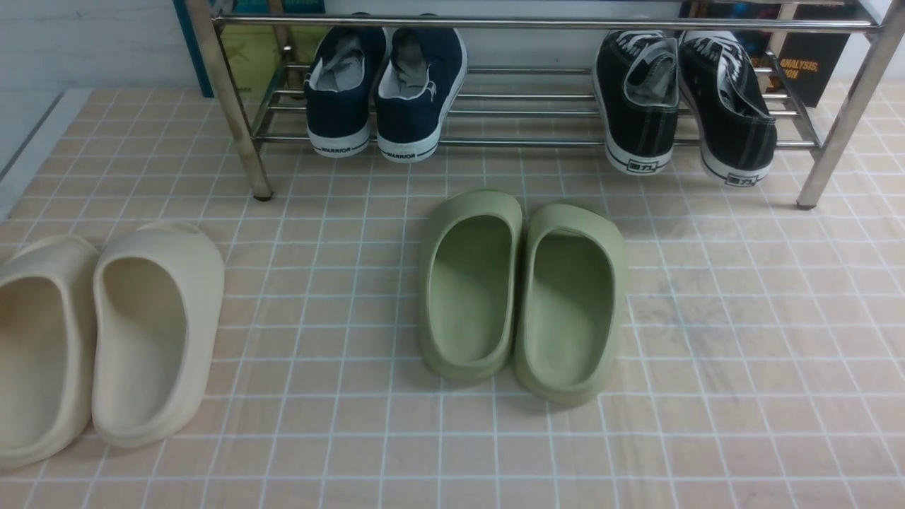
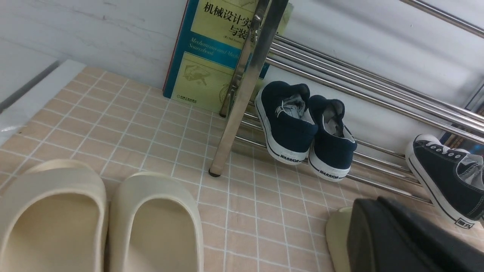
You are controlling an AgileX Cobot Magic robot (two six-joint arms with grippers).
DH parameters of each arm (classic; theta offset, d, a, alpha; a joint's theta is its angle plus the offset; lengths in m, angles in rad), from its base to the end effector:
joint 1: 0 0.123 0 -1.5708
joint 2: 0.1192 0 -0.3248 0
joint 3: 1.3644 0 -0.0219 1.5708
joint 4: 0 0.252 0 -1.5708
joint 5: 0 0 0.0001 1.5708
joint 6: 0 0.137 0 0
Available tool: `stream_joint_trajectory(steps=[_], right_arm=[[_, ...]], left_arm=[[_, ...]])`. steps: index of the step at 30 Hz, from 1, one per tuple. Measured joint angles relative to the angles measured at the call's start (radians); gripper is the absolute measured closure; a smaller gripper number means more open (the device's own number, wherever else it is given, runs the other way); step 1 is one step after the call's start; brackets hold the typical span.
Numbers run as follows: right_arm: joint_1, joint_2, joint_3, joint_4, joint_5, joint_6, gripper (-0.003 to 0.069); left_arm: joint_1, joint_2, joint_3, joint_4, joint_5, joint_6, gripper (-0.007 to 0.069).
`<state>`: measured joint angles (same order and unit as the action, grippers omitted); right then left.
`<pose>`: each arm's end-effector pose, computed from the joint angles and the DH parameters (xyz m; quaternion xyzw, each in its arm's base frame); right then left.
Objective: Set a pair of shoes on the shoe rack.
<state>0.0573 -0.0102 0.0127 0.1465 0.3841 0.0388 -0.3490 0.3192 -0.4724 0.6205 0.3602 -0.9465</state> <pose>0.0567 0.0108 0.1615 0.0309 0.8028 0.0907 0.5885 0.0842 -0.0007 0.3344 -0.0736 0.7228 -0.1659 0.6668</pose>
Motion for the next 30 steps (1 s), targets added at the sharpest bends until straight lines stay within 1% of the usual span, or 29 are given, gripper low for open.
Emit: stream_joint_trajectory(steps=[9, 15, 18, 21, 24, 27, 30], right_arm=[[0.0, 0.0, 0.0, 0.0, 0.0, 0.0, 0.042], [0.0, 0.0, 0.0, -0.001, 0.0, 0.0, 0.042], [0.0, 0.0, 0.0, -0.001, 0.0, 0.0, 0.042], [0.0, 0.0, 0.0, -0.002, 0.0, 0.0, 0.042], [0.0, 0.0, 0.0, -0.002, 0.0, 0.0, 0.042], [0.0, 0.0, 0.0, -0.002, 0.0, 0.0, 0.042], [0.0, 0.0, 0.0, -0.002, 0.0, 0.0, 0.042]], left_arm=[[-0.003, -0.011, 0.022, 0.014, 0.013, -0.004, 0.0602], [-0.007, -0.141, 0.2, 0.125, 0.02, -0.006, 0.0593], [-0.007, -0.228, 0.295, 0.141, 0.061, -0.006, 0.059], [-0.007, -0.314, 0.366, 0.131, 0.135, -0.007, 0.0587], [-0.005, -0.33, 0.417, 0.106, 0.197, -0.01, 0.0586], [0.014, -0.331, 0.455, 0.075, 0.185, -0.01, 0.0583], [0.048, -0.331, 0.484, 0.018, 0.16, -0.01, 0.0582]])
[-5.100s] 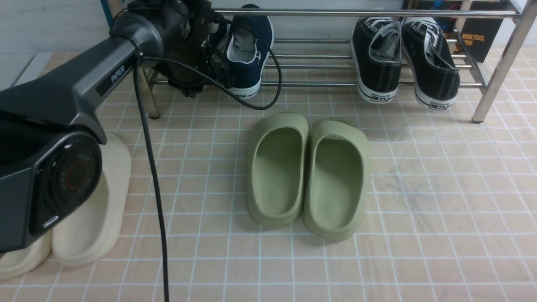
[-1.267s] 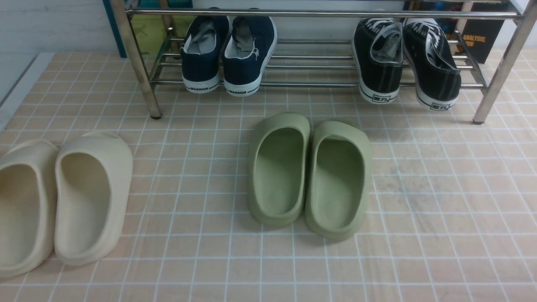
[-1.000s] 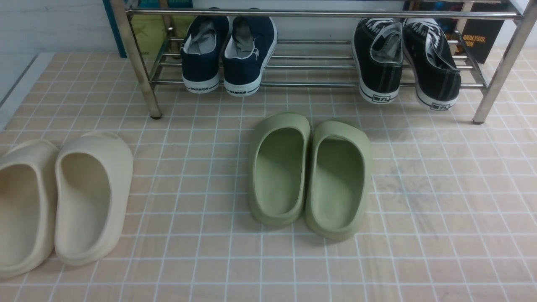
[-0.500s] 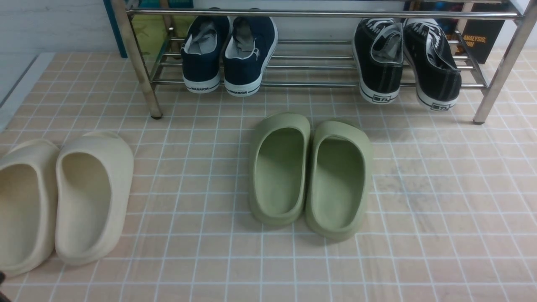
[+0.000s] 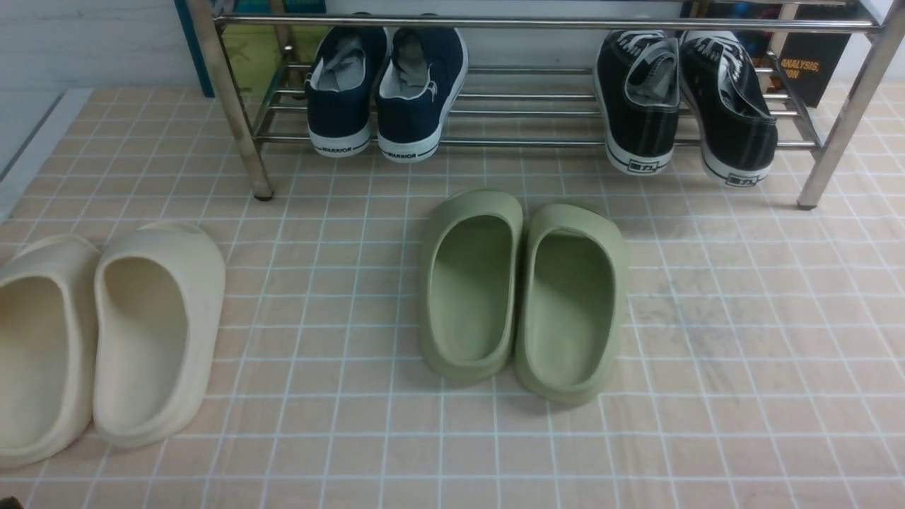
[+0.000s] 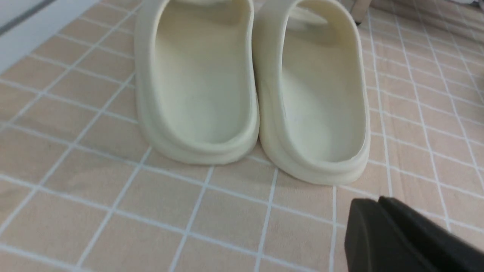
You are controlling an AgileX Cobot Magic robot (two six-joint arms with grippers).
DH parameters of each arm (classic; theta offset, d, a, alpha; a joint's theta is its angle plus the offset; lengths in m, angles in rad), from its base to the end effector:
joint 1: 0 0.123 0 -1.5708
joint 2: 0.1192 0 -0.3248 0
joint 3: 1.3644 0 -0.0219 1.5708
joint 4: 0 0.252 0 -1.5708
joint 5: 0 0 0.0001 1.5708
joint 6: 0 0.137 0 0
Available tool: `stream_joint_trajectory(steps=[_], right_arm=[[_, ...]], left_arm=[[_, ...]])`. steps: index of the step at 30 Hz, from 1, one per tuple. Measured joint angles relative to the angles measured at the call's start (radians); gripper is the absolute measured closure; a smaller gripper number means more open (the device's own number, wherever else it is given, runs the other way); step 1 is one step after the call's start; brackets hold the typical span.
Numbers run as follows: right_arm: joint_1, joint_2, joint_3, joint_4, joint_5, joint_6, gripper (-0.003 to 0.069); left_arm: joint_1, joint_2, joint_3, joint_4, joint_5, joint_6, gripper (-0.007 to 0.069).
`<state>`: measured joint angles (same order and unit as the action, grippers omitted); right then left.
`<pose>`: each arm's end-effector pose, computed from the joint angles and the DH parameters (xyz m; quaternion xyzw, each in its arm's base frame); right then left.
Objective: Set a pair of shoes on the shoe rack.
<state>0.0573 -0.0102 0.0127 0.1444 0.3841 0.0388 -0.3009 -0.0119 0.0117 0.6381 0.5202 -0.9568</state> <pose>0.0567 0.0107 0.1615 0.0303 0.8029 0.0898 0.5886 0.0592 0.0242 0.1574 -0.1201 0.8041 -0.0761 0.5772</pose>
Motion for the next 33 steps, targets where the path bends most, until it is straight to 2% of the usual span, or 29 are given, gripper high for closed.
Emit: stream_joint_trajectory(steps=[8, 13, 20, 27, 29, 33], right_arm=[[0.0, 0.0, 0.0, 0.0, 0.0, 0.0, 0.042], [0.0, 0.0, 0.0, 0.0, 0.0, 0.0, 0.042], [0.0, 0.0, 0.0, 0.0, 0.0, 0.0, 0.042], [0.0, 0.0, 0.0, 0.0, 0.0, 0.0, 0.042], [0.0, 0.0, 0.0, 0.0, 0.0, 0.0, 0.042], [0.0, 0.0, 0.0, -0.001, 0.0, 0.0, 0.042]], left_arm=[[0.099, 0.0, 0.005, -0.172, -0.08, 0.0, 0.057], [0.116, 0.0, 0.01, -0.291, -0.131, 0.0, 0.0569], [0.132, 0.0, 0.011, -0.334, -0.137, 0.021, 0.057], [0.136, 0.0, 0.011, -0.47, -0.144, 0.403, 0.0566], [0.136, 0.0, 0.011, -0.548, -0.146, 0.562, 0.0565], [0.136, 0.0, 0.011, -0.601, -0.146, 0.727, 0.0562]])
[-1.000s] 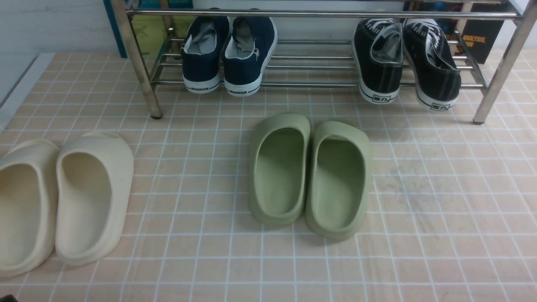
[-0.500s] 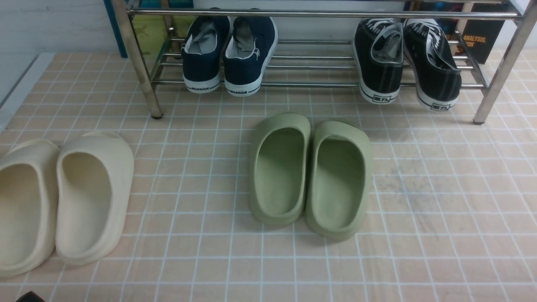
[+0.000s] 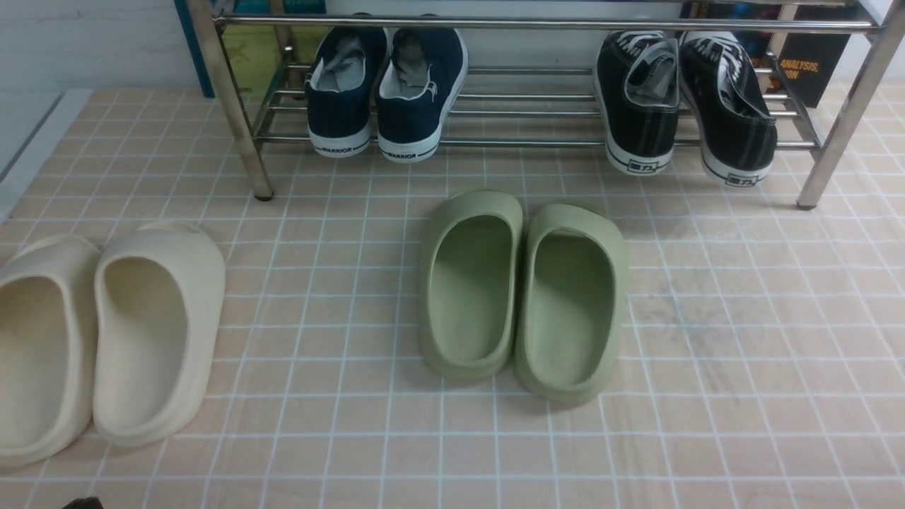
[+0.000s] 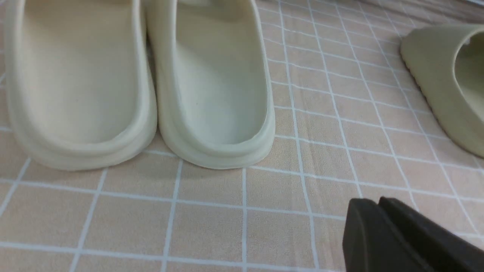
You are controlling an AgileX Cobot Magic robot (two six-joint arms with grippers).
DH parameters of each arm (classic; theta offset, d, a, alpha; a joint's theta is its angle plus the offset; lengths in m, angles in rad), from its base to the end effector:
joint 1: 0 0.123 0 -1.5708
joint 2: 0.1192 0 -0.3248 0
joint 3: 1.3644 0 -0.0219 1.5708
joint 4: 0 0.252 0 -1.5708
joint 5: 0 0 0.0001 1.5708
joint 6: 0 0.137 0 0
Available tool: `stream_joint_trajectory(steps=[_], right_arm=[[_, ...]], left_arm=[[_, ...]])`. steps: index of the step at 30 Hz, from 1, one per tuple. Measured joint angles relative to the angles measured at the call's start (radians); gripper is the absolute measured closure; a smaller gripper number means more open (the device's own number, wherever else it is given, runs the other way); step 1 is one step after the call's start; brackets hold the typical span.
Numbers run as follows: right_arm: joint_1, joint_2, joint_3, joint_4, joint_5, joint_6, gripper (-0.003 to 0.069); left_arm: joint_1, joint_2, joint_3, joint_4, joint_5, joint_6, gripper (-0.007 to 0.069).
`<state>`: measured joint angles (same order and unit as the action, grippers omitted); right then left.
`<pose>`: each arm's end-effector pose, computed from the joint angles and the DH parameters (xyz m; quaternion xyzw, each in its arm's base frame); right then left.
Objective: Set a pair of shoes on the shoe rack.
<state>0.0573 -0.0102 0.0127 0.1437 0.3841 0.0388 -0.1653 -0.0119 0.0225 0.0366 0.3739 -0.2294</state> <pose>0.0567 0.0106 0.1615 0.0302 0.8029 0.0895 0.5886 0.0571 -0.0077 0.1587 -0.0160 0.8038 -0.1014 0.5860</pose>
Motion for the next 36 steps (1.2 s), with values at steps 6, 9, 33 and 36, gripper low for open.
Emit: stream_joint_trajectory(steps=[6, 9, 33, 36], right_arm=[[0.0, 0.0, 0.0, 0.0, 0.0, 0.0, 0.042], [0.0, 0.0, 0.0, 0.0, 0.0, 0.0, 0.042], [0.0, 0.0, 0.0, 0.0, 0.0, 0.0, 0.042], [0.0, 0.0, 0.0, 0.0, 0.0, 0.0, 0.042]], left_arm=[[0.06, 0.0, -0.001, -0.006, 0.0, 0.098, 0.0559], [0.114, 0.0, -0.001, -0.009, 0.0, 0.104, 0.0559], [0.128, 0.0, -0.001, -0.023, 0.0, 0.224, 0.0547], [0.128, 0.0, -0.001, -0.026, 0.0, 0.185, 0.0541]])
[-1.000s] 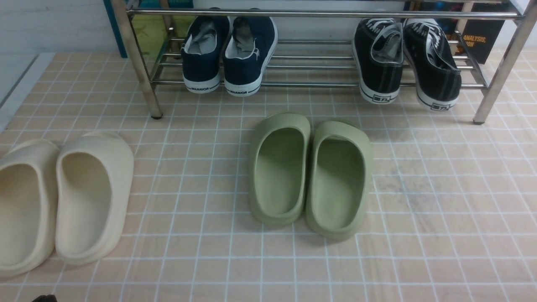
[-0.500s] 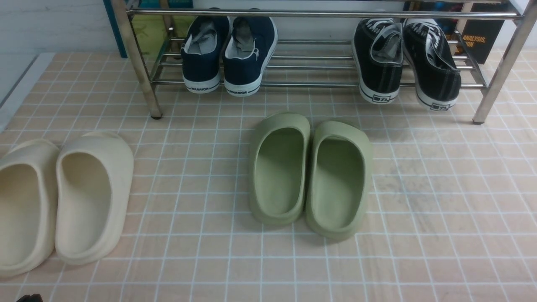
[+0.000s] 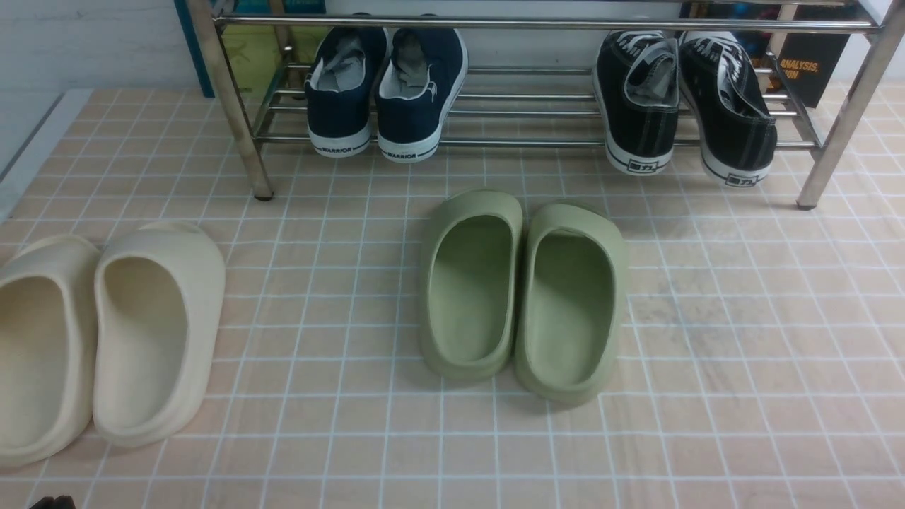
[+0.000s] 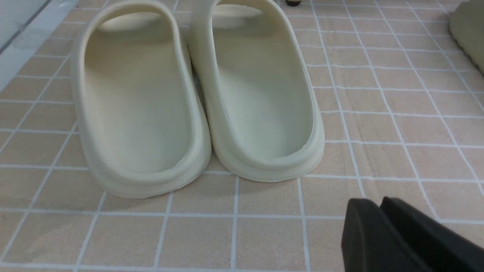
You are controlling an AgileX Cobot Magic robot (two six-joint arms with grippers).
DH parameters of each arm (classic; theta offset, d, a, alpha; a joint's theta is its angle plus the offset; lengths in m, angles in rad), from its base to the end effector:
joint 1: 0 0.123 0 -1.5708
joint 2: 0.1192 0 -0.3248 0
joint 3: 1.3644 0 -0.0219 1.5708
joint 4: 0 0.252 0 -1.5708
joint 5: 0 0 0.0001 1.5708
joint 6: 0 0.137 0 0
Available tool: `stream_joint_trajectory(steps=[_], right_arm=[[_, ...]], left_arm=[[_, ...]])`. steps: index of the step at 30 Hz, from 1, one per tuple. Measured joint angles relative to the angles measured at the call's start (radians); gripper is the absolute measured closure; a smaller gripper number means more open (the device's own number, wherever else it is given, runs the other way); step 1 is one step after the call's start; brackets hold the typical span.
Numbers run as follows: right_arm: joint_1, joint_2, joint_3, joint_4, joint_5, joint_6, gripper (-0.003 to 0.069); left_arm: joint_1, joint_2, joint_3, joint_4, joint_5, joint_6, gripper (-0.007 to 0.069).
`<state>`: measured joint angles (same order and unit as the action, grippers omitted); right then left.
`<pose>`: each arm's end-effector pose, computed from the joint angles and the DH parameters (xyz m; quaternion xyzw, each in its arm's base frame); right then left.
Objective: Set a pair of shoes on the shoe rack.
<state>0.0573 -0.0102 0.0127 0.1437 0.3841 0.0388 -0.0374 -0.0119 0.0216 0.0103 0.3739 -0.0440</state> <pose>0.0567 0.0106 0.1615 0.0302 0.8029 0.0895 0.5886 0.0576 -0.0016 0.1590 0.0001 0.8038 -0.0198 0.5946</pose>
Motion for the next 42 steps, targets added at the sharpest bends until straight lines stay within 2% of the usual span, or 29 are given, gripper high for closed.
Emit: stream_joint_trajectory(steps=[22, 28, 42], right_arm=[[0.0, 0.0, 0.0, 0.0, 0.0, 0.0, 0.042], [0.0, 0.0, 0.0, 0.0, 0.0, 0.0, 0.042], [0.0, 0.0, 0.0, 0.0, 0.0, 0.0, 0.0419]], left_arm=[[0.0, 0.0, 0.0, 0.0, 0.0, -0.018, 0.054], [0.0, 0.0, 0.0, 0.0, 0.001, -0.018, 0.0619], [-0.071, 0.0, 0.0, 0.0, 0.002, -0.018, 0.0622]])
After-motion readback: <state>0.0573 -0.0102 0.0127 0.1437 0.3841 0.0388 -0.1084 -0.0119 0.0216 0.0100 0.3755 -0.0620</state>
